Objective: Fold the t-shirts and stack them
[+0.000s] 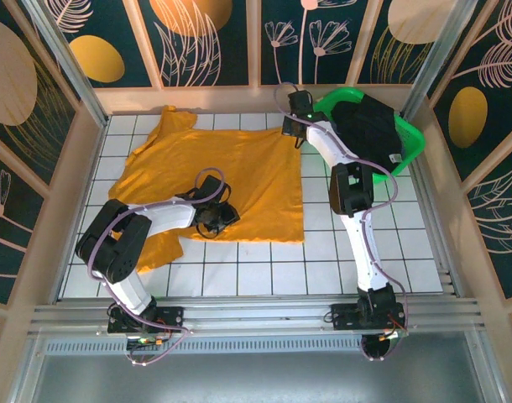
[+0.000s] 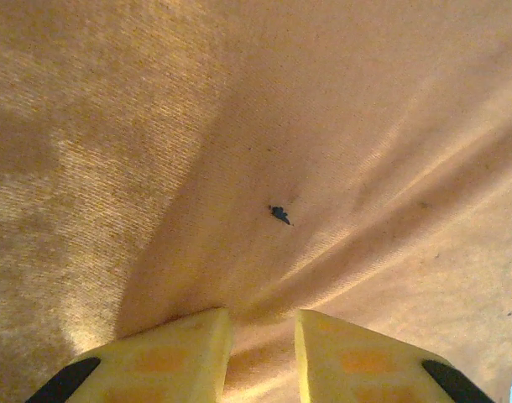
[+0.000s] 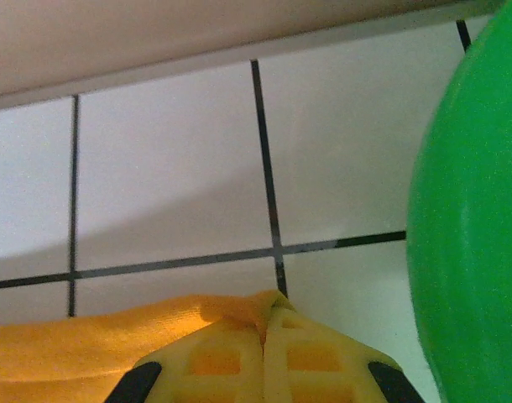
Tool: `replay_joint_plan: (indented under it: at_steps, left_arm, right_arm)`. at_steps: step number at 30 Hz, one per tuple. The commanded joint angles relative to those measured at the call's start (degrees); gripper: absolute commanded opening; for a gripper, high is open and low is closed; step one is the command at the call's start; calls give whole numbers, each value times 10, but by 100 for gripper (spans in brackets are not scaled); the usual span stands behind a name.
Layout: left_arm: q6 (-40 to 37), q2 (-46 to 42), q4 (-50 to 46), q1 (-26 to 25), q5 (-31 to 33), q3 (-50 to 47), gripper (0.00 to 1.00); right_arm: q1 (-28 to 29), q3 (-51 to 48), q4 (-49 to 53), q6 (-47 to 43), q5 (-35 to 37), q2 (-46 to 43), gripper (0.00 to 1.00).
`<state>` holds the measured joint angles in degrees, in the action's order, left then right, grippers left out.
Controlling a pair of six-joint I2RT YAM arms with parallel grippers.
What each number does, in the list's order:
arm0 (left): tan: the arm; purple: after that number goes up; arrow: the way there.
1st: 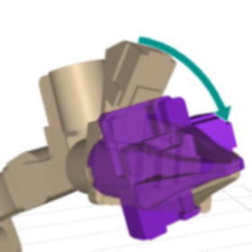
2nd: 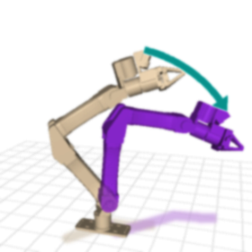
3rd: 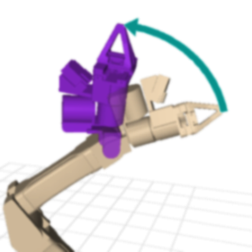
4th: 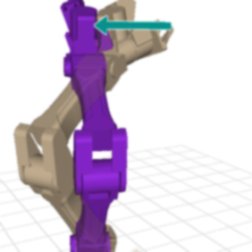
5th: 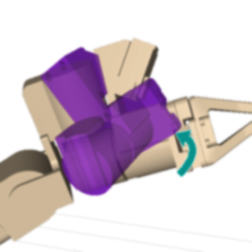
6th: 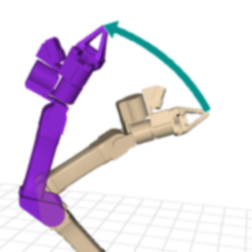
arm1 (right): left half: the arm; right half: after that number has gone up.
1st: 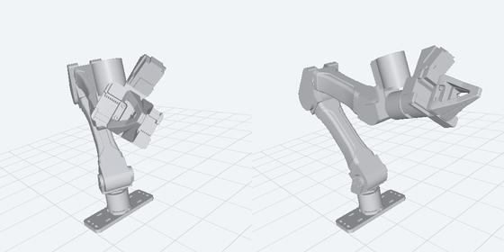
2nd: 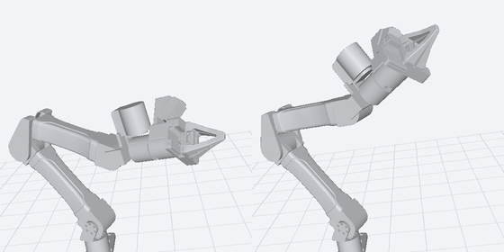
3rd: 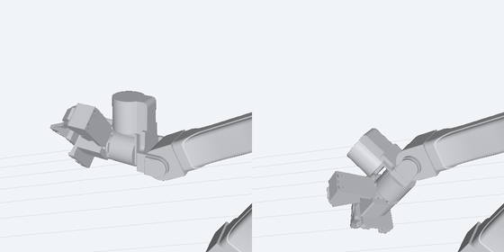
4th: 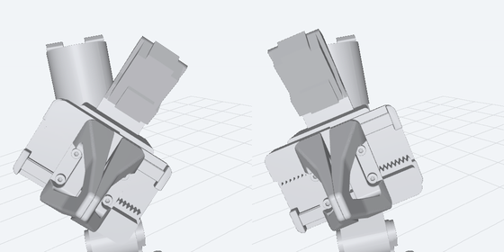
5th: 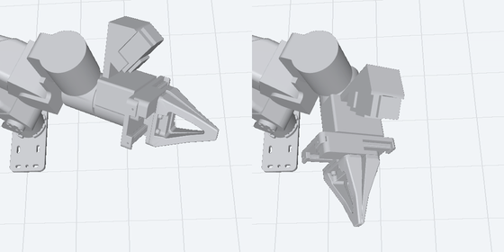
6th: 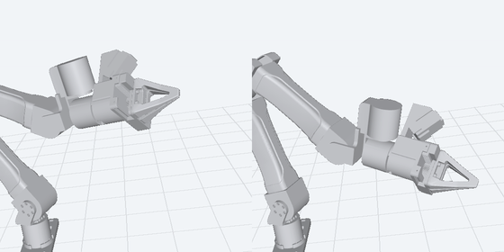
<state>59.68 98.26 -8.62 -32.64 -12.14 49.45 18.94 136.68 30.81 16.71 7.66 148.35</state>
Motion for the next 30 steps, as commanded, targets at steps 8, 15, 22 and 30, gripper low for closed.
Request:
replay_joint_plan:
  at_steps: [8, 15, 22, 30]
  left_arm:
    - [-31, -45, -103, -2, 11, 47, 43]
    - [-43, -106, -178, 4, 79, 110, 53]
    - [-36, -223, -269, 106, 135, 49, 52]
    - [-21, -311, -310, 175, 196, -26, 53]
  right_arm:
    - [-3, -4, 6, 13, 10, -30, 44]
    - [5, -137, -8, 50, 16, -171, 50]
    - [59, -570, -94, 119, -22, -451, 37]
    - [194, -886, 0, 213, -92, -656, 38]
